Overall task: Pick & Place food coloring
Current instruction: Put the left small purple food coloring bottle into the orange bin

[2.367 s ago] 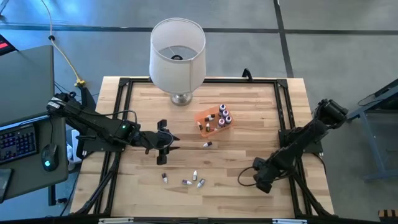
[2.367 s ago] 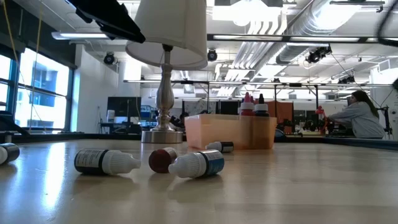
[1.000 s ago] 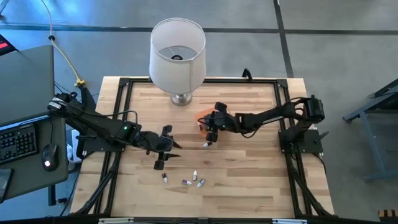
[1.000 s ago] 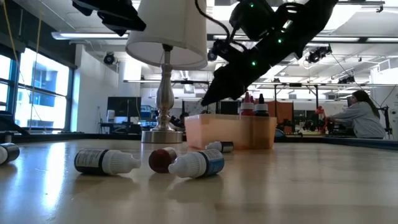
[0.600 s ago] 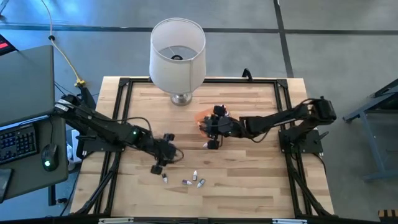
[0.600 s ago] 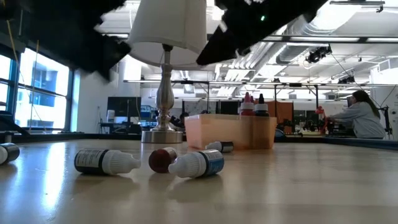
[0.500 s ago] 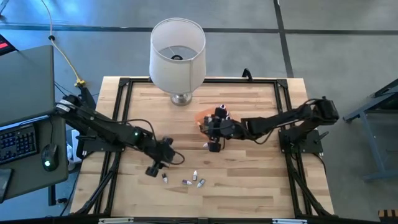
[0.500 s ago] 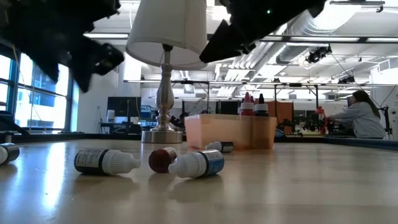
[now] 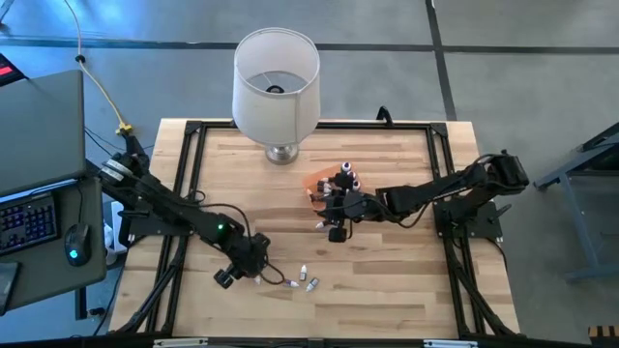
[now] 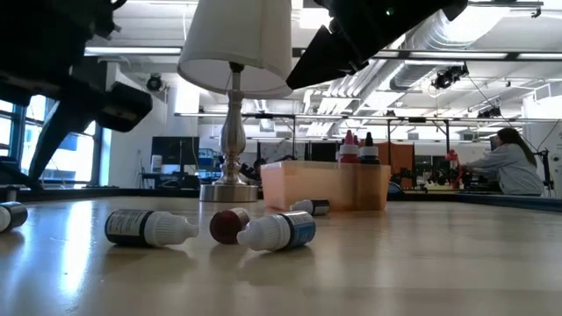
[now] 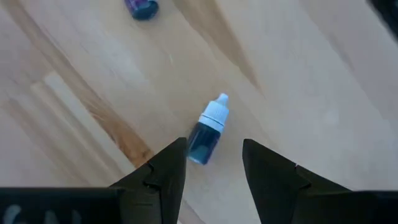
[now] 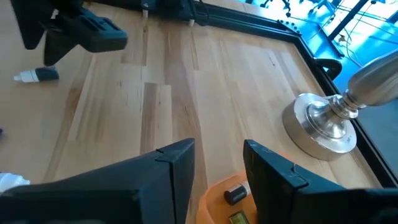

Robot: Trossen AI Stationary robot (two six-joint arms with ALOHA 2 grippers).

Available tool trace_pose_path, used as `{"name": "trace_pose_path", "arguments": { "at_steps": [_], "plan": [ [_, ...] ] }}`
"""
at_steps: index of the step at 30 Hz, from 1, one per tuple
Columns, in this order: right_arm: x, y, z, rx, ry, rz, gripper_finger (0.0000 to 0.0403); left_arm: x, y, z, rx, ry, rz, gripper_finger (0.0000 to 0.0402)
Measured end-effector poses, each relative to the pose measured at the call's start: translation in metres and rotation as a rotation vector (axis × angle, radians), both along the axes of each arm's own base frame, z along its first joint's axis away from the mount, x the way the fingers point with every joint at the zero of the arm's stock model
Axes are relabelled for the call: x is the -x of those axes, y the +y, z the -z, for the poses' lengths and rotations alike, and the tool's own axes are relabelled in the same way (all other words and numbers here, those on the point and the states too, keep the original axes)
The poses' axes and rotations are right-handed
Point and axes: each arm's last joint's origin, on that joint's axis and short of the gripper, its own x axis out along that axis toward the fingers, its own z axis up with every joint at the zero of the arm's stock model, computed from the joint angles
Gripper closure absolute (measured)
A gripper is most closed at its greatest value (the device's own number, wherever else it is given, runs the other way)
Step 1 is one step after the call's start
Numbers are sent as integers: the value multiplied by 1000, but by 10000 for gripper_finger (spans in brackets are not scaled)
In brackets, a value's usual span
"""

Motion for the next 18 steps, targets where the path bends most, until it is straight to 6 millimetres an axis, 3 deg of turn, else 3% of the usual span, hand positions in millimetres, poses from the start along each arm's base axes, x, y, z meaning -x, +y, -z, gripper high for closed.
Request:
{"name": "trace_pose_path", "arguments": {
  "at_steps": [18],
  "plan": [
    [0,0,1,2,10,0,272,-12,-5,31,-65,48,-21,246]
  ]
}}
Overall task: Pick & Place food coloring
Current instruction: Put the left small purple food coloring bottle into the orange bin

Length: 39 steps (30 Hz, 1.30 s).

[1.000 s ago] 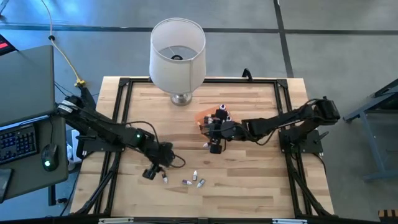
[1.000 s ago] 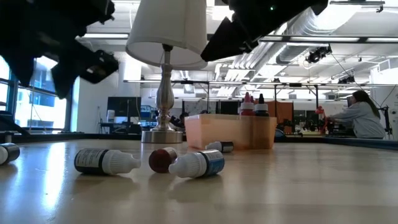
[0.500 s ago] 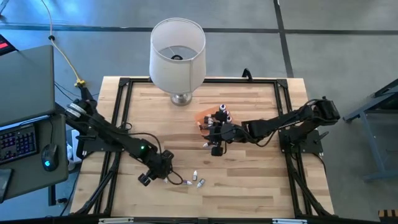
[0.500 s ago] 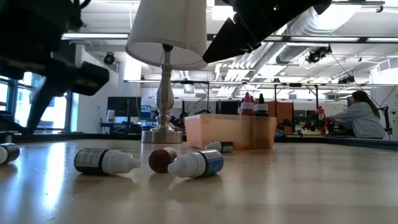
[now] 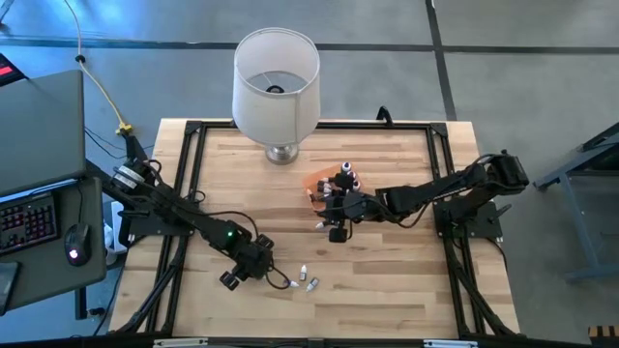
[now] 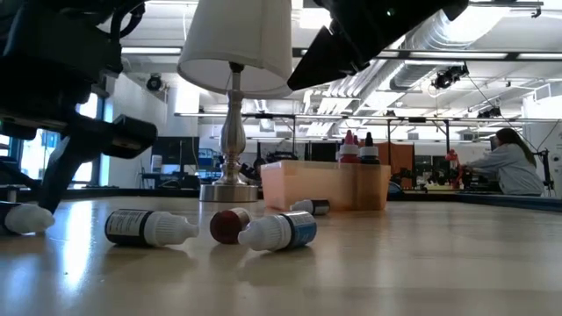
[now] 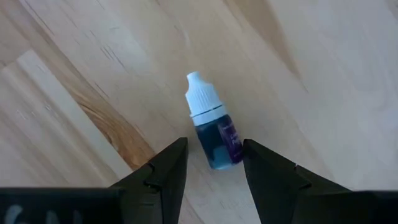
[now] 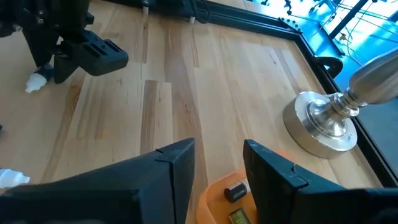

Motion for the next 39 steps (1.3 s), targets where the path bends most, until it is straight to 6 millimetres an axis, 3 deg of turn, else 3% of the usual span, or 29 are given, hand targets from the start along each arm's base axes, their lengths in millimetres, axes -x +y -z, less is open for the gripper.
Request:
{"name": "trace_pose_path", "arguments": {
  "at_steps": [5,16,20,25,33,39],
  "plan": [
    [0,0,1,1,5,0,272,-1,0,0,-6,-10,-4,255],
    [1,0,1,-4,14,13,272,-6,0,-1,-33,-72,-128,335],
    [15,0,-9,26,61,21,272,-9,4,-1,-126,-145,-213,333],
    [48,2,-30,-24,107,102,272,-21,10,-11,-284,-293,-330,323],
    [88,4,-57,-153,43,267,272,-72,56,-61,-406,-501,-558,322],
    [92,11,-58,-150,37,261,272,-103,121,-94,-190,-624,-773,322]
  ]
}}
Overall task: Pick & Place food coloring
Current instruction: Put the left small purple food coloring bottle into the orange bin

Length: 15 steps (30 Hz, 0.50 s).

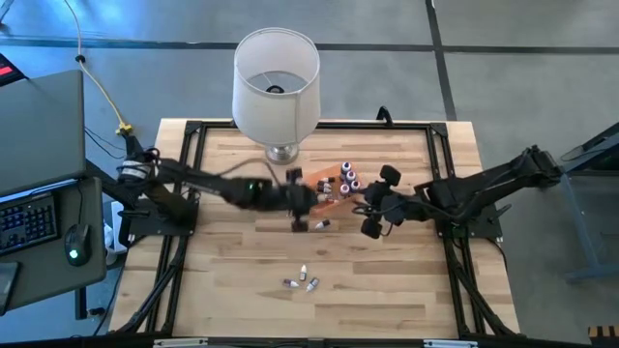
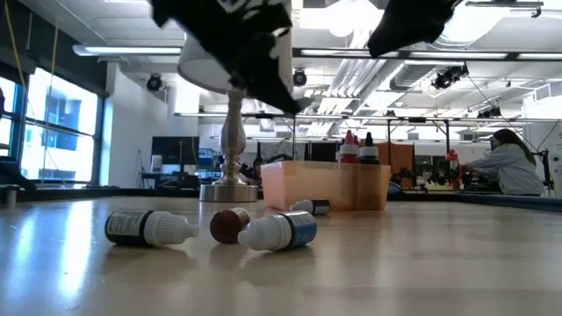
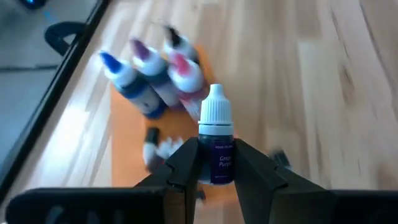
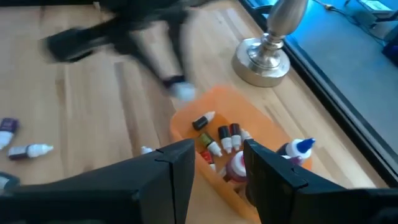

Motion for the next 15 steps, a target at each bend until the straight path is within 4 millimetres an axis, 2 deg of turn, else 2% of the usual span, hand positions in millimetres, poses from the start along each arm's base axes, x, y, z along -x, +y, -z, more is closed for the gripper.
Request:
{"name": "trace_pose_path", "arguments": {
  "at_steps": [4,7,9,13,15],
  "plan": [
    [1,3,0,9,7,-14,272,-4,36,-4,154,-83,-61,322],
    [1,4,0,36,20,-38,272,-2,52,-4,226,-94,-81,322],
    [1,4,0,40,22,-40,272,-2,58,-4,261,-99,-76,322],
    [1,4,0,40,21,-38,272,-12,62,17,244,-62,-68,318],
    [1,4,0,38,18,-37,272,-14,62,20,226,-65,-65,312]
  ]
}}
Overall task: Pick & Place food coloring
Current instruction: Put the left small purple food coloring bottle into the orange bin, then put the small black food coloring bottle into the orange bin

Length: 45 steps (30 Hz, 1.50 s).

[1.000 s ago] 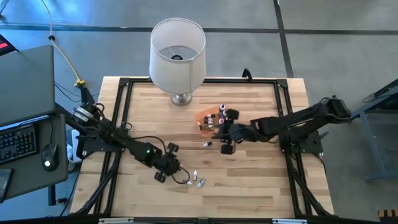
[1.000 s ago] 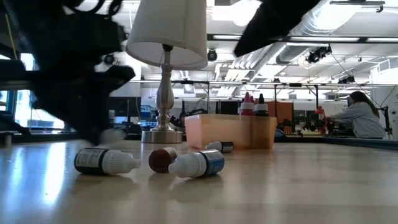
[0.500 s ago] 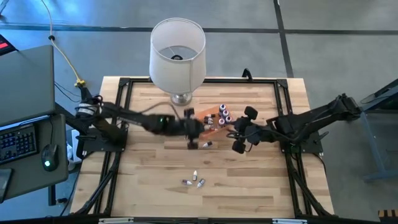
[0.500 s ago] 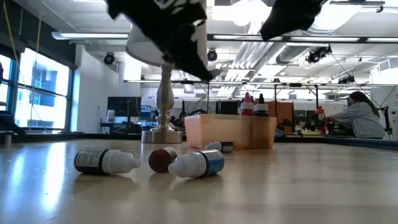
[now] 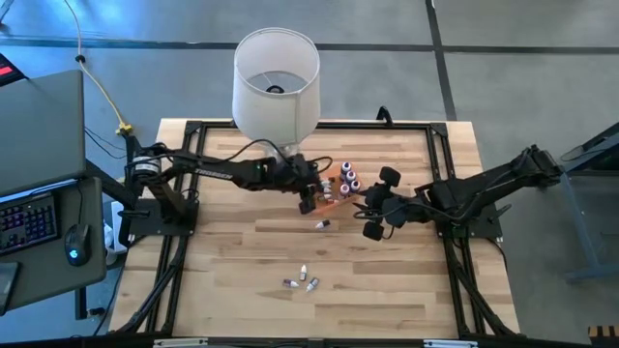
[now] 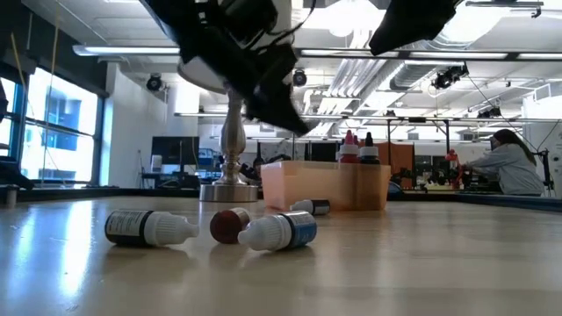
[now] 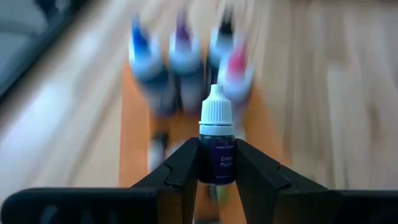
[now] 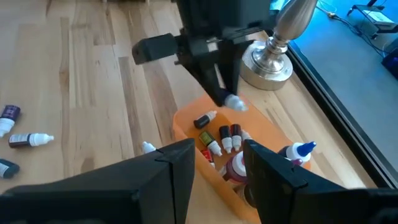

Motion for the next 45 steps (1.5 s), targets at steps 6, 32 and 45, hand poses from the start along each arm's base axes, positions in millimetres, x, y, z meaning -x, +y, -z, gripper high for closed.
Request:
{"name": "trace_pose_path", "arguments": {
  "at_steps": [6,32,45],
  "plan": [
    [0,0,0,-2,-2,1,272,-9,1,22,-15,44,-6,271],
    [-41,10,52,90,214,-144,272,87,-19,-95,223,-58,70,236],
    [-100,-13,117,29,239,-400,272,132,-53,-114,61,6,-40,236]
  ]
}}
